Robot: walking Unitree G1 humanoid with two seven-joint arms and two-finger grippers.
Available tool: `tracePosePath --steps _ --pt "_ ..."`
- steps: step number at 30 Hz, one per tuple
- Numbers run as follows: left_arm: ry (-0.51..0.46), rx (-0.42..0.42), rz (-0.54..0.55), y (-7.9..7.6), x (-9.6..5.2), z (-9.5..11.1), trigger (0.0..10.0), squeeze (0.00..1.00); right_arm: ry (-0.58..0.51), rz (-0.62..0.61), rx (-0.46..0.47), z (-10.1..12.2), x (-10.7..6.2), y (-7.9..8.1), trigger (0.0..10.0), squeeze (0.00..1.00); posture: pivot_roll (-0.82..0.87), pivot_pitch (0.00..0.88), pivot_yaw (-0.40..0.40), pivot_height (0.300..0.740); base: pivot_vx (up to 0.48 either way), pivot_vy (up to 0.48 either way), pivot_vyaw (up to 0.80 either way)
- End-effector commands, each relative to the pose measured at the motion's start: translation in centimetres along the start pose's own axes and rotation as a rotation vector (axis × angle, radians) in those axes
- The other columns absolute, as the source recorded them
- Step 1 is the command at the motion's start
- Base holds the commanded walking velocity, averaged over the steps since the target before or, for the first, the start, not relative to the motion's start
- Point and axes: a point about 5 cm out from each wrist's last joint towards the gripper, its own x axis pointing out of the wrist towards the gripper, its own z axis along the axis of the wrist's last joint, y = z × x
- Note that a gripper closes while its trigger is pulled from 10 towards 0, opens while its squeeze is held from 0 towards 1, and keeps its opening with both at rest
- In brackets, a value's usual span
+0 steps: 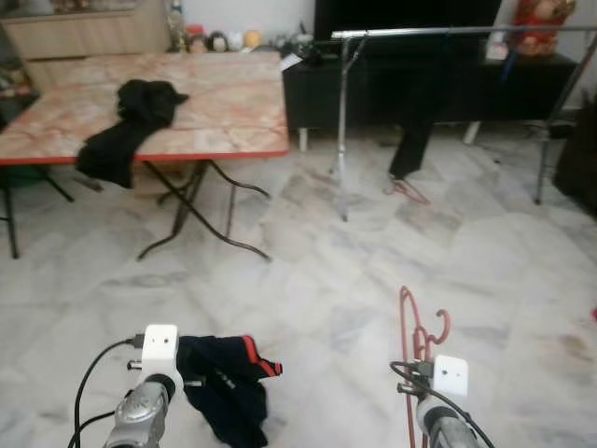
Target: Hang hanger
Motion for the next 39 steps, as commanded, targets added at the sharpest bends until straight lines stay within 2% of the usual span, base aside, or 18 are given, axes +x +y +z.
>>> tracePosePath --steps 1,5,11,19,27,32,39 --pt "-0.033 -0.004 -0.013 -0.5 0.3 0.7 10.0 0.0 0.006 -0.025 -0.005 -0.2 -0.2 -0.9 10.0 0.0 -0.01 0.0 0.019 0.74 0.0 0.322 0.0" --pt "-0.02 0.011 -0.011 -0.5 0.2 0.5 10.0 0.0 0.003 -0.022 -0.007 -0.1 -0.1 -1.0 10.0 0.0 -0.01 0.0 0.017 0.74 0.0 0.0 0.0" --pt "-0.04 -0.035 -0.005 -0.5 0.2 0.6 10.0 0.0 0.0 -0.016 -0.01 0.0 -0.1 -0.9 10.0 0.0 -0.01 0.0 0.015 0.74 0.0 0.0 0.0" --pt "-0.057 -0.039 -0.004 -0.5 0.3 1.0 10.0 0.0 0.0 -0.007 -0.023 0.1 0.0 -0.7 10.0 0.0 -0.02 0.0 0.015 0.74 0.0 0.0 0.0" --pt "-0.06 -0.038 -0.01 -0.6 0.4 1.1 10.0 0.0 0.006 -0.006 -0.035 0.1 0.0 -0.7 10.0 0.0 -0.02 0.0 0.016 0.74 0.387 0.0 0.0" --pt "-0.063 -0.037 -0.009 -0.6 0.4 1.2 10.0 0.0 0.019 -0.011 -0.041 -0.2 -0.1 -0.9 10.0 0.0 -0.02 0.0 0.014 0.74 0.307 0.0 0.57" --pt "-0.073 -0.039 -0.008 -0.7 0.4 1.3 10.0 0.0 0.101 -0.04 -0.047 -1.4 -0.5 -1.4 10.0 0.0 -0.02 0.0 0.015 0.74 0.312 0.0 0.06"
